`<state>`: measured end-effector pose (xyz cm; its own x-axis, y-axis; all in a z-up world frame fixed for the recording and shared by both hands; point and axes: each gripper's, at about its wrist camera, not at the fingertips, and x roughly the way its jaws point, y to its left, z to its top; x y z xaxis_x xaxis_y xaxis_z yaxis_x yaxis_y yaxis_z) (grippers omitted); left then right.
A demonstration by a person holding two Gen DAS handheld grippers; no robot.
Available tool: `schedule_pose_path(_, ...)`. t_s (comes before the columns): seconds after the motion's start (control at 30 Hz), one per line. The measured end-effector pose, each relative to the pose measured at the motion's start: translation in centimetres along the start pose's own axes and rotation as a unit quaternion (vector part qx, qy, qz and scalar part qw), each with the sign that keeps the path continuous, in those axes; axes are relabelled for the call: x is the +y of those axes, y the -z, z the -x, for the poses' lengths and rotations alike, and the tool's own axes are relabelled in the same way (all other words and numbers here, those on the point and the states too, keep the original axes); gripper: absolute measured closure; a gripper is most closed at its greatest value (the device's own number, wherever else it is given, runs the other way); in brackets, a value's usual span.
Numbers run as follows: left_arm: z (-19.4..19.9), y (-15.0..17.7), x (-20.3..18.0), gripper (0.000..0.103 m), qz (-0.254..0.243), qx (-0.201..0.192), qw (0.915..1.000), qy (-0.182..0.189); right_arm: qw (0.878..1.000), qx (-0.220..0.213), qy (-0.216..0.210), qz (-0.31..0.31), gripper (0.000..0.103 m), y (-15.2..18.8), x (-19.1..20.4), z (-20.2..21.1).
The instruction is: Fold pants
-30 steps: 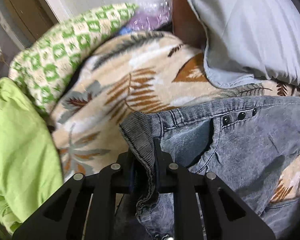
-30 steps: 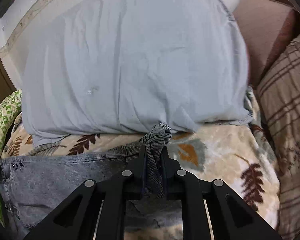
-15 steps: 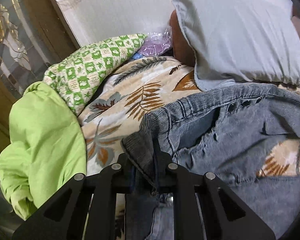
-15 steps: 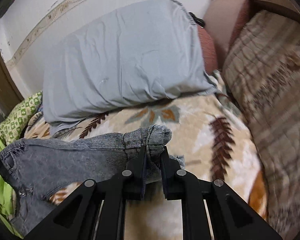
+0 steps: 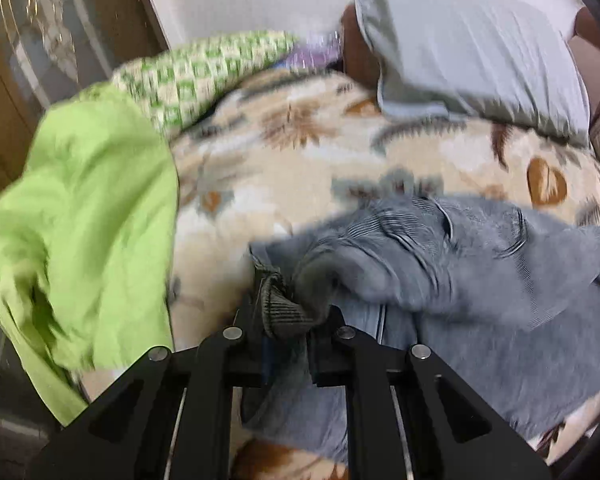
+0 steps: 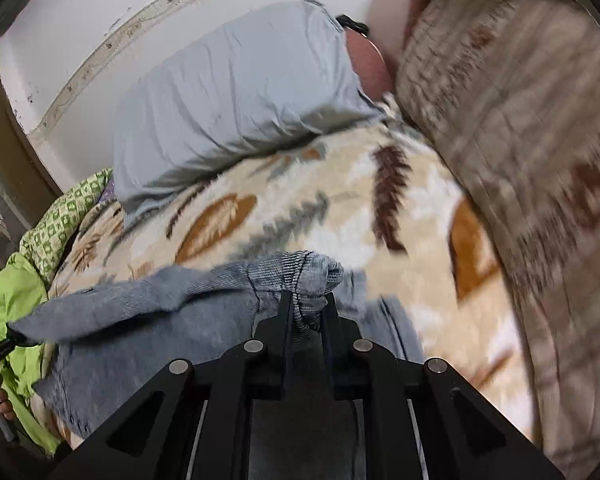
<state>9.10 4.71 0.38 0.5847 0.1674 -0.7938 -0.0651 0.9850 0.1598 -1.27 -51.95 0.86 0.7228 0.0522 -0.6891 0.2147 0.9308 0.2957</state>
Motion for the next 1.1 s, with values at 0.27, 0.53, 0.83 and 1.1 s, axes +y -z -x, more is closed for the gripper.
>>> schedule_pose_path(0.27,-3.5,3.3,0.9,0.094,0.018,0.069,0.9974,-0.013,0.999,0.022,0.018,-0.044,0.091,5.2,-1.9,-0.2)
schedule_pose_path(0.53,-3.8,3.6,2.8,0.094,0.053,0.109,0.9925,0.015,0.995,0.055,0.066,-0.040,0.081,6.1,-1.7,-0.7)
schedule_pose_path(0.83,0.2,3.6,4.4,0.029,0.130,0.121,0.9655,0.190,0.999,0.018,0.015,-0.027,0.038,5.7,2.9,5.3)
schedule_pose_path(1.1,-3.7,2.9,2.6,0.029,0.202,0.172,0.9323,0.246,0.977,0.106,-0.151,-0.108,0.038,7.6,9.7,-2.9)
